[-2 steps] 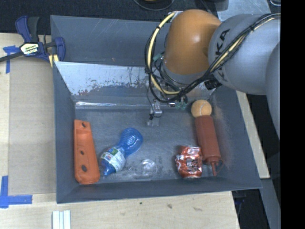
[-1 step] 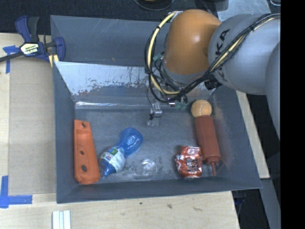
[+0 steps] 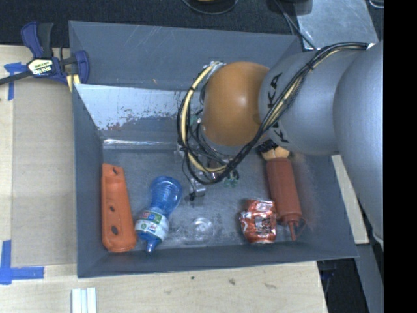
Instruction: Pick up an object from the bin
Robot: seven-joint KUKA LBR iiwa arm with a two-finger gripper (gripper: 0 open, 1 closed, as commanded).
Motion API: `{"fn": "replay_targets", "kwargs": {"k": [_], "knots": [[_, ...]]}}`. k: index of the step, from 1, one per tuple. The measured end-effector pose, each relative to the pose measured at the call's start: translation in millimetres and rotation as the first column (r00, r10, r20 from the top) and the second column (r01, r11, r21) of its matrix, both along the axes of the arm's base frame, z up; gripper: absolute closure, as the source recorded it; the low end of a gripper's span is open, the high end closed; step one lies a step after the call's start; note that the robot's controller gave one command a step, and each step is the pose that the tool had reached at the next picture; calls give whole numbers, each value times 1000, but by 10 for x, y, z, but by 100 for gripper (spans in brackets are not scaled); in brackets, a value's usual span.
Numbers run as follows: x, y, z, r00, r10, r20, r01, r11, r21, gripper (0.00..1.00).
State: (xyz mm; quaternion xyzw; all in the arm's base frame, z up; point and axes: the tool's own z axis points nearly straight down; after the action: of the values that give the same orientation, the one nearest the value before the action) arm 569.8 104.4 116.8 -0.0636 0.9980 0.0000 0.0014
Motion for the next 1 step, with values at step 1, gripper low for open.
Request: {"fn": "replay_targets", "kwargs": {"k": [1], "knots": [[-175,276,-36,996,84,1,-84,996,1,0]]}}
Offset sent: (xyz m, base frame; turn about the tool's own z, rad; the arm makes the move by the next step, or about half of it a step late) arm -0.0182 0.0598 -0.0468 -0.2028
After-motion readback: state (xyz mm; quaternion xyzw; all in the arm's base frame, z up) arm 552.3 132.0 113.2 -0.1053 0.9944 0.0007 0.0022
